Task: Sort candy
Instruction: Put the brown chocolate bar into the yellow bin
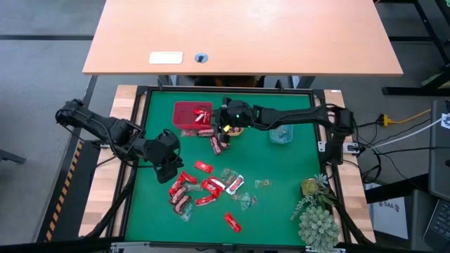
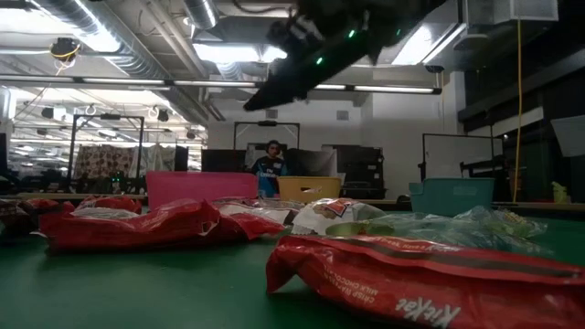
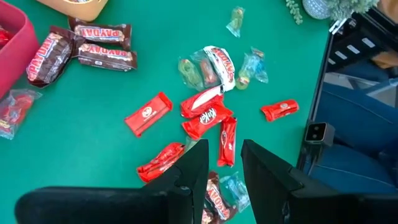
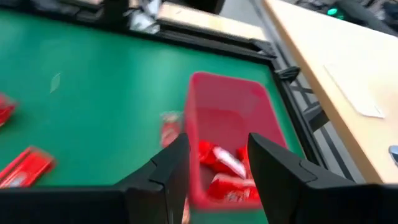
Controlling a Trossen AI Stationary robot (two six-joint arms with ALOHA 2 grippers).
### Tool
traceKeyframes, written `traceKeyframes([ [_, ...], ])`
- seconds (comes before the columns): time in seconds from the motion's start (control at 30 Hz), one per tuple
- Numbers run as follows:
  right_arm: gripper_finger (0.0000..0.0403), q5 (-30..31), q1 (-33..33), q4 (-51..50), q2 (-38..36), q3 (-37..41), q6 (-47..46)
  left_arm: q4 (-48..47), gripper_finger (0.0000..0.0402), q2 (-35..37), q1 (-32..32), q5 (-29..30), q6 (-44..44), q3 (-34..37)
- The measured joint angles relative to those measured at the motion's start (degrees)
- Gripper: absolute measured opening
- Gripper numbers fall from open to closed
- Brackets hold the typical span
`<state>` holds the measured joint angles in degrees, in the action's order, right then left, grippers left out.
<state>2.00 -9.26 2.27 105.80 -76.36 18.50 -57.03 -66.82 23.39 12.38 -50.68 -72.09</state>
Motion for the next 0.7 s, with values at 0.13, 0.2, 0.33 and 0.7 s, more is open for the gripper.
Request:
traceKeyframes([
  [0.13, 0.0163, -0.02, 2.4, -9.39, -5.02, 0.0, 1.56, 0.03, 0.0092, -1.6, 0.09, -0.03, 0.0, 0.0],
  [0.2, 0.0163, -0.02, 3.67, -13.68, -7.46, 0.0, 1.47, 0.04, 0.0092, -2.96, 0.14, -0.08, 0.02, 0.0],
  [0.33, 0.0163, -0.02, 6.28, -22.02, -12.68, 0.0, 1.43, 0.01, 0.0098, -6.38, 0.16, -3.17, 0.04, 0.0],
  [0.7, 0.0163, 1.5, 12.34, -41.13, -22.63, 0.0, -3.59, -0.29, 0.0157, -18.7, 1.66, -15.36, -5.24, 0.0],
])
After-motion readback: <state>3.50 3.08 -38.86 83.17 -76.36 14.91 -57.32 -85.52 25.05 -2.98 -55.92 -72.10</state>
